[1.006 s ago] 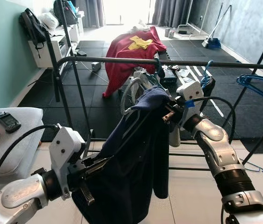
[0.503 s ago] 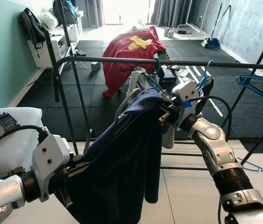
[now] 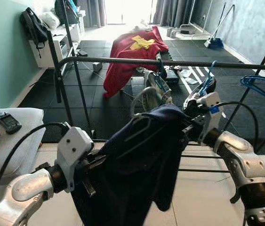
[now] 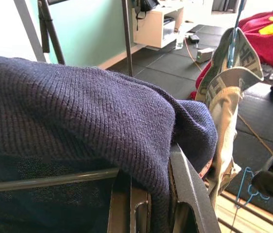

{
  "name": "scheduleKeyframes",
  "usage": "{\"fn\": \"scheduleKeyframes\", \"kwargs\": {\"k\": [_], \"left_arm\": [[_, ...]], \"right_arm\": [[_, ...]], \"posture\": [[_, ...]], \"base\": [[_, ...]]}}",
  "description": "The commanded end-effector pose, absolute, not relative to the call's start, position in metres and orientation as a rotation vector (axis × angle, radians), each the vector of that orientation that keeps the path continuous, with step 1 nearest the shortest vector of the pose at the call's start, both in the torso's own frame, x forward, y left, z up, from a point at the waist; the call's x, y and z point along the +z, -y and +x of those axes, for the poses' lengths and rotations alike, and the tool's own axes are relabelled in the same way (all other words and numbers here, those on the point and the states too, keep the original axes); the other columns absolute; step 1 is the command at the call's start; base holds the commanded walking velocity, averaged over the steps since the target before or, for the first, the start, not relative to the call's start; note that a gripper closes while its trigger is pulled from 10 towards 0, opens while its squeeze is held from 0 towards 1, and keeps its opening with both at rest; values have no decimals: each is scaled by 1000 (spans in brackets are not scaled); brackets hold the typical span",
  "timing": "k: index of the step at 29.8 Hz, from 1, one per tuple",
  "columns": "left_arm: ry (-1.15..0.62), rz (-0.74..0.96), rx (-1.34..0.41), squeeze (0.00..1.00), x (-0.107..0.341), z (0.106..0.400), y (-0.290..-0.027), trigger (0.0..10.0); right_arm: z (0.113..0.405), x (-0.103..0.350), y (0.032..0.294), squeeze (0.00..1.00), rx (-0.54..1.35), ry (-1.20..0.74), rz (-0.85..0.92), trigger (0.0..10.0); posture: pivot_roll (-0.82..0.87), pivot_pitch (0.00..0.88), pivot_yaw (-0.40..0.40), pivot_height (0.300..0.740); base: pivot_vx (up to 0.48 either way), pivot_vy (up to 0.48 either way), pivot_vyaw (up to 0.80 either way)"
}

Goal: Hang hanger

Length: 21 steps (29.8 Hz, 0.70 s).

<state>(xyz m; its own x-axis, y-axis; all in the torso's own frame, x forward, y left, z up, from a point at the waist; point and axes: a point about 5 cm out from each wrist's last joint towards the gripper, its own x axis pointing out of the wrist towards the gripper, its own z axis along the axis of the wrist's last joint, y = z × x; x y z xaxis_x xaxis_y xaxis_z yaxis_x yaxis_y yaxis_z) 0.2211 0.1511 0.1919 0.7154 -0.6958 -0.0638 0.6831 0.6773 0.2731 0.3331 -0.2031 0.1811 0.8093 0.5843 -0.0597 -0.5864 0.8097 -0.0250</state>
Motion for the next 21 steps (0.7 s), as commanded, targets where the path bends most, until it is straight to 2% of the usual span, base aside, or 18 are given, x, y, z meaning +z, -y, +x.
{"fn": "scheduleKeyframes", "kwargs": {"k": [1,4,5,7,8,10,11,16,17,18,19,21], "left_arm": [[93,291,-788,0,197,224,-144,10000],[90,310,-794,0,195,225,-146,10000],[93,311,-798,0,195,225,-146,10000],[93,311,-798,0,195,225,-146,10000],[98,309,-803,0,195,225,-144,10000],[98,309,-803,0,195,225,-144,10000],[105,303,-807,0,196,225,-143,10000],[117,288,-810,0,198,225,-141,10000],[130,274,-812,0,201,224,-139,10000],[130,274,-812,0,201,224,-139,10000],[145,257,-817,0,203,223,-136,10000],[145,257,-817,0,203,223,-136,10000]], "right_arm": [[323,184,162,0,900,-16,-8,0],[323,178,162,0,898,-42,-37,0],[324,176,163,0,875,-58,-35,7725],[324,176,163,0,875,-58,-35,7725],[326,174,165,212,850,-70,-33,10000],[326,174,165,212,850,-70,-33,10000],[326,174,166,965,843,-76,-33,10000],[326,174,167,949,839,-84,-42,10000],[325,173,168,776,840,-93,-57,10000],[325,173,168,776,840,-93,-57,10000],[323,173,166,0,858,-105,-64,10000],[323,173,166,0,858,-105,-64,10000]], "posture": [[-47,0,-6,740],[-48,0,-3,740],[-51,0,-2,740],[-51,0,-2,740],[-51,0,-2,740],[-51,0,-2,740],[-51,0,-4,740],[-50,0,-6,740],[-50,0,-7,740],[-50,0,-7,740],[-46,0,-8,740],[-46,0,-8,740]], "base": [[0,0,0],[0,0,0],[0,0,0],[0,0,0],[0,0,0],[0,0,0],[0,0,0],[0,0,0],[0,0,0],[0,0,0],[0,0,0],[0,0,0]]}}
